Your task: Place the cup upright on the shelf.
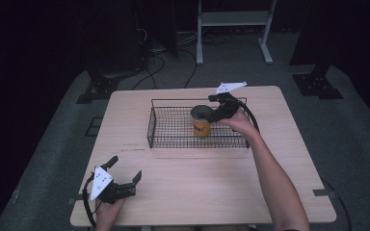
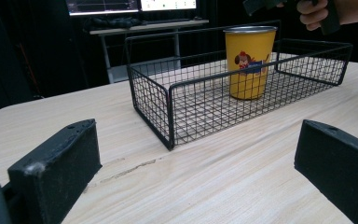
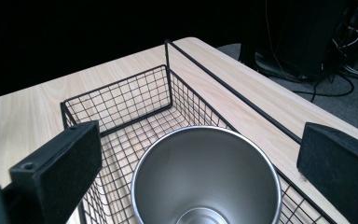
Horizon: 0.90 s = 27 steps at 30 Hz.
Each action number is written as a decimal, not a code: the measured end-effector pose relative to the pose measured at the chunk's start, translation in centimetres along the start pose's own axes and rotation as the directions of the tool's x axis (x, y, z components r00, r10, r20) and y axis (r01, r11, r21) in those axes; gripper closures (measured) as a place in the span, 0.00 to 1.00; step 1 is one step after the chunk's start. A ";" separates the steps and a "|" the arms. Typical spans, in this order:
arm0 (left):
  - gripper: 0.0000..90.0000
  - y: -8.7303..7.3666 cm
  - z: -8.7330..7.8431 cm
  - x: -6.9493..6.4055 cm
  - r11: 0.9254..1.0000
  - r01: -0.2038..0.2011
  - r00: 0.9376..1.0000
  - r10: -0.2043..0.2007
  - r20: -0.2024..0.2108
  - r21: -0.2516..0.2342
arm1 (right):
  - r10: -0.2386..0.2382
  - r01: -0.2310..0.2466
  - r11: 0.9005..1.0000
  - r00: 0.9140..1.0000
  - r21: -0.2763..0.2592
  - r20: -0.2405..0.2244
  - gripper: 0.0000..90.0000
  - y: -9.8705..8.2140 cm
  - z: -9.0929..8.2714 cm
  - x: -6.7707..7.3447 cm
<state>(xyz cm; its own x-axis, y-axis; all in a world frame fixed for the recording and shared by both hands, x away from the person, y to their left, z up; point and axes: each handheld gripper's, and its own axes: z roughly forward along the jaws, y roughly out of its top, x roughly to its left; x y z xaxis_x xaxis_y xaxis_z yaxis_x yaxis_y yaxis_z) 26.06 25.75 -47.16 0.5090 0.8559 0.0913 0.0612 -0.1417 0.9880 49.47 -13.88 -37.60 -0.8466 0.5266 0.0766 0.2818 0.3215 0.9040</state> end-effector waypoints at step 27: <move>0.00 0.0 0.0 0.0 1.000 -0.002 1.000 0.002 -0.002 0.002 | 0.009 -0.009 1.000 1.000 -0.002 -0.016 0.00 -0.7 -3.3 0.3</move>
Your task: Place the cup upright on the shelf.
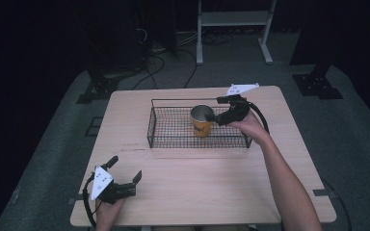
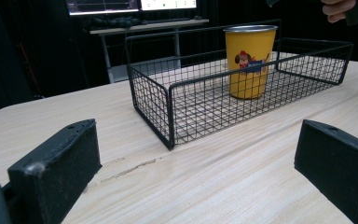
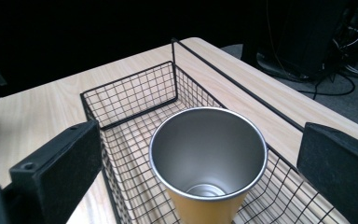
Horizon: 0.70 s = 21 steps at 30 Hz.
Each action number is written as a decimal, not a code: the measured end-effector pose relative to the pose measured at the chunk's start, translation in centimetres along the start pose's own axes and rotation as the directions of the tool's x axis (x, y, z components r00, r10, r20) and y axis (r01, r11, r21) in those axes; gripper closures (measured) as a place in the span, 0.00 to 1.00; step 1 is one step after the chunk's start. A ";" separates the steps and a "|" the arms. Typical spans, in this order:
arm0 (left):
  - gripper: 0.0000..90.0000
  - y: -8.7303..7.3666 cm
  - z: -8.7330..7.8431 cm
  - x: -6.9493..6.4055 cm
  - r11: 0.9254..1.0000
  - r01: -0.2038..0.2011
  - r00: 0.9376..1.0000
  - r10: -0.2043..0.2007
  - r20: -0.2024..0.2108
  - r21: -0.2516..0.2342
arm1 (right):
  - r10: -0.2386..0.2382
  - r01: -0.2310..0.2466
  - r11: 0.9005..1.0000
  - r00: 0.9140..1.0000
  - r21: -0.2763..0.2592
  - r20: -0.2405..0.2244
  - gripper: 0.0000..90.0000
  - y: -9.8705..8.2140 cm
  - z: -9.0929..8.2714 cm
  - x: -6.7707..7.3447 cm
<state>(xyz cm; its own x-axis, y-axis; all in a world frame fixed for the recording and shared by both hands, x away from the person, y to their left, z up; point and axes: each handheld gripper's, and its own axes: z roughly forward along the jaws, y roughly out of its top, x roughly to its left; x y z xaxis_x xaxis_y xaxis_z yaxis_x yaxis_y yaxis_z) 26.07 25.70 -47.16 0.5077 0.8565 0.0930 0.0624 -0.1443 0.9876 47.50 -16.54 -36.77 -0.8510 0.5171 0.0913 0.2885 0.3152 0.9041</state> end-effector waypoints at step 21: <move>0.00 0.0 0.0 0.0 1.000 -0.003 1.000 0.003 -0.002 0.002 | -0.010 0.010 1.000 1.000 -0.014 -0.018 0.00 -1.2 -2.4 1.0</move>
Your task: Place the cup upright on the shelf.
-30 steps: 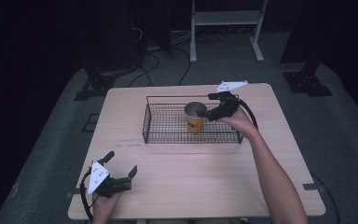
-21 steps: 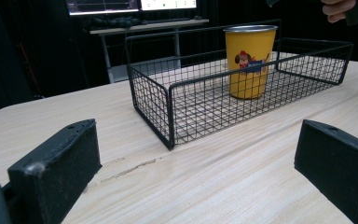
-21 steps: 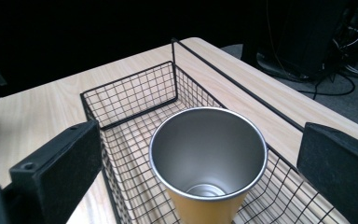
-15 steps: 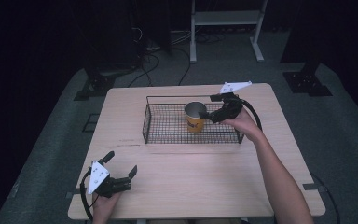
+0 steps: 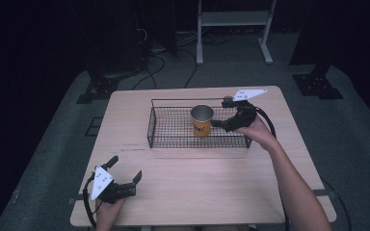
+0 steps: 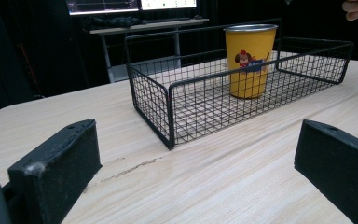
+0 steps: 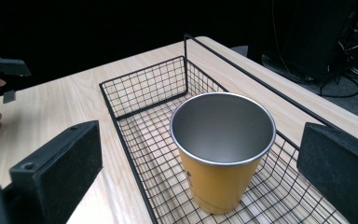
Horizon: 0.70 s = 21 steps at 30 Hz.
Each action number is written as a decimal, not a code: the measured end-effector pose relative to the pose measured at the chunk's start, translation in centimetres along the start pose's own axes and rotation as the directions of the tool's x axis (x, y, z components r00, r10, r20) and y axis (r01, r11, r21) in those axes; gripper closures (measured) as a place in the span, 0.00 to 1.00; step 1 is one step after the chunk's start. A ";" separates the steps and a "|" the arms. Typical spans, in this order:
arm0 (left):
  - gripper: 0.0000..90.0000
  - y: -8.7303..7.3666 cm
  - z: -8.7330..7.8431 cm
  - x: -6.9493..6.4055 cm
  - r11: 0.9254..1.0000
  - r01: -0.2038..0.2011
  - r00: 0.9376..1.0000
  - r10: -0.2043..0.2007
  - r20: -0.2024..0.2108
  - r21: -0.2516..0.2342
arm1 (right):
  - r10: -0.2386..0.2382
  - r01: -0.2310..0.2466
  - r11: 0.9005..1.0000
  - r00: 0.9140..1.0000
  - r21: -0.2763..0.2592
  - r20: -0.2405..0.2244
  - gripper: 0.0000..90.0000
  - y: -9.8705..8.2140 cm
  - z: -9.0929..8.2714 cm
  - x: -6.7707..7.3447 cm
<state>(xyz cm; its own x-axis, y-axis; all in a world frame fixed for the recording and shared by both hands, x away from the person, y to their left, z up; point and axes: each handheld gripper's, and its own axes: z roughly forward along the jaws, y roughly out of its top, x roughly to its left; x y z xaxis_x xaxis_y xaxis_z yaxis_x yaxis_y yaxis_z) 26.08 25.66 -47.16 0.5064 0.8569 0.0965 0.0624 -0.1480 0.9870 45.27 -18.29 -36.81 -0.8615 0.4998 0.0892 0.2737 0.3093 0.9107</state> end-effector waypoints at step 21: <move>0.00 0.0 0.0 0.0 1.000 -0.004 1.000 0.004 -0.002 0.003 | 0.040 -0.040 0.999 0.999 0.011 -0.010 0.00 -3.0 -2.3 0.7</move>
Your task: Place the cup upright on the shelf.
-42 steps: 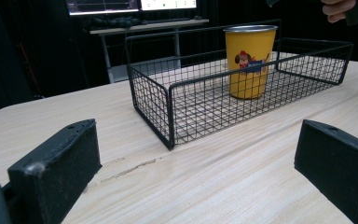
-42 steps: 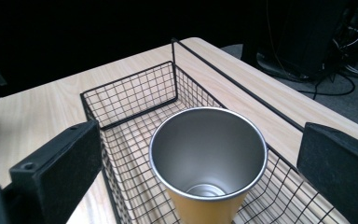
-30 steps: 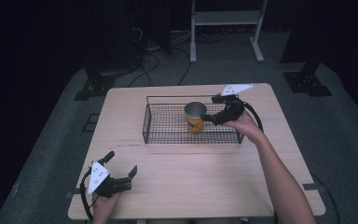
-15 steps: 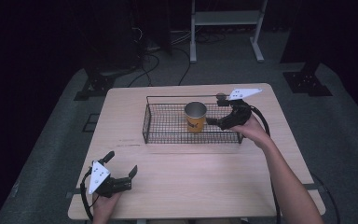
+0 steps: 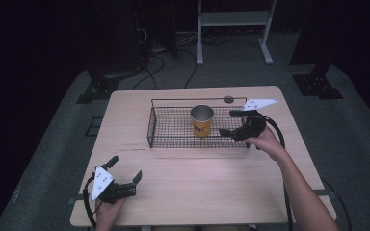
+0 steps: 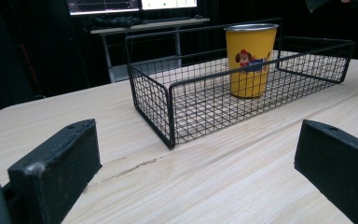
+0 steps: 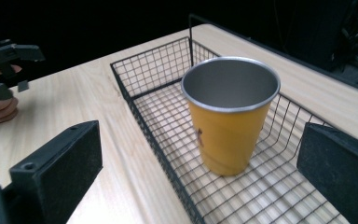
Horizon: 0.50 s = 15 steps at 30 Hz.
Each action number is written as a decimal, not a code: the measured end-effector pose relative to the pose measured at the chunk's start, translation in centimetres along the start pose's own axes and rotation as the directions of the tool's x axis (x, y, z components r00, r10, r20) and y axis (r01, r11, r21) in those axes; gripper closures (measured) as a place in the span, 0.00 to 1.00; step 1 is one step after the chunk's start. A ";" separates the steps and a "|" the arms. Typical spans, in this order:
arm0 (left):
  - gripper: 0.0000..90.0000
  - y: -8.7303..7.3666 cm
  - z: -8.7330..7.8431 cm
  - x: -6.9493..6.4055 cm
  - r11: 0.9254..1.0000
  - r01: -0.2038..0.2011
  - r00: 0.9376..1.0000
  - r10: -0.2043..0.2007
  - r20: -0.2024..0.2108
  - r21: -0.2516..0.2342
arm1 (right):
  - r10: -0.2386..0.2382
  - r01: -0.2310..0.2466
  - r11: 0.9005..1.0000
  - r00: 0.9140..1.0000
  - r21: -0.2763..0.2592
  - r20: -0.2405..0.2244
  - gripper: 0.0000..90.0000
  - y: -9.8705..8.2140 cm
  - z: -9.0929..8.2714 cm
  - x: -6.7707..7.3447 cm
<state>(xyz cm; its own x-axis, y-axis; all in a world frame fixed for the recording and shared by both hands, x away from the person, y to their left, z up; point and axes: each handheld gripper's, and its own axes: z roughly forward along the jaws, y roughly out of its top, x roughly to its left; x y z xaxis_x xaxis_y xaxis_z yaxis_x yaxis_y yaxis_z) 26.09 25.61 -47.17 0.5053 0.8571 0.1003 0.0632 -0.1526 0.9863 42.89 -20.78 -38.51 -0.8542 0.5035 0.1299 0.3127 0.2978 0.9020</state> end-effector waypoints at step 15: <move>0.00 0.0 0.0 -0.1 1.000 -0.006 1.000 0.006 -0.002 0.002 | 0.013 -0.013 1.000 1.000 -0.017 0.011 0.00 -2.3 -1.9 0.4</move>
<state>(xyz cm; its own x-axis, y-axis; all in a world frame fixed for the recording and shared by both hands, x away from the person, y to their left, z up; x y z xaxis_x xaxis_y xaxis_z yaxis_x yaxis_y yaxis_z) 26.07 25.55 -47.16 0.5035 0.8575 0.1061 0.0624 -0.1586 0.9854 41.01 -22.76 -39.77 -0.8454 0.5163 0.1369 0.3165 0.2778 0.9070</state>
